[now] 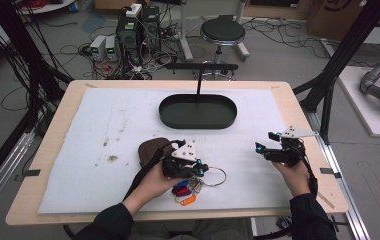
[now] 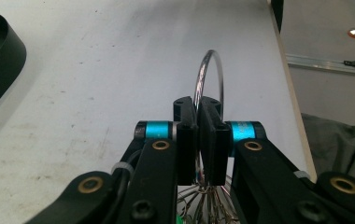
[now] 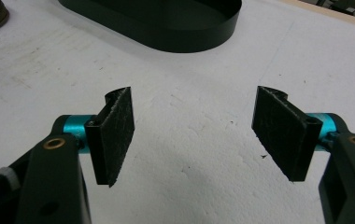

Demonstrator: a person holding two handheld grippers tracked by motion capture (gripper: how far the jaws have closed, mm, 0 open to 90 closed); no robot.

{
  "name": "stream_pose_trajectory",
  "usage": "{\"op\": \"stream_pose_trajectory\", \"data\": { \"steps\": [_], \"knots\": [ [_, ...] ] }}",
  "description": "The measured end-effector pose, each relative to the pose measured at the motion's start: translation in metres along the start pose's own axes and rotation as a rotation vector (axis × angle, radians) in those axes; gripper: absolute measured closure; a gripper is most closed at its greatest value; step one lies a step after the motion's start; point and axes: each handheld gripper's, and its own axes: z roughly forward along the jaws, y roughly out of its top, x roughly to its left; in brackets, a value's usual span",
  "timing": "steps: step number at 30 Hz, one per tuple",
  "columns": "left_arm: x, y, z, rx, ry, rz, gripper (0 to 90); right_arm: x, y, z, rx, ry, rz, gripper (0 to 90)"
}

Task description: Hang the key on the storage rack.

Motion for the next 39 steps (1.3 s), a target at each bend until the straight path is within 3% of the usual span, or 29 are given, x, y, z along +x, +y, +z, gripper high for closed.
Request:
{"op": "stream_pose_trajectory", "data": {
  "steps": [7,14,24,29,39],
  "knots": [
    [0.0,0.0,-0.004,-0.012,-0.007,-0.001,86.2,0.0,0.0,0.0,0.0,0.0,0.0,30.2],
    [0.002,0.007,-0.022,-0.058,0.019,0.005,86.3,0.0,0.0,0.0,0.002,-0.002,0.0,30.2],
    [0.01,0.021,-0.064,-0.162,0.096,0.001,86.3,-0.001,0.0,0.003,0.006,0.0,0.005,30.2],
    [0.014,0.025,-0.076,-0.186,0.126,-0.002,86.3,-0.001,0.001,0.004,0.008,-0.001,-0.001,30.2],
    [0.034,0.039,-0.109,-0.233,0.226,-0.014,86.3,-0.002,0.0,0.004,0.01,-0.003,0.004,30.3]
  ]
}}
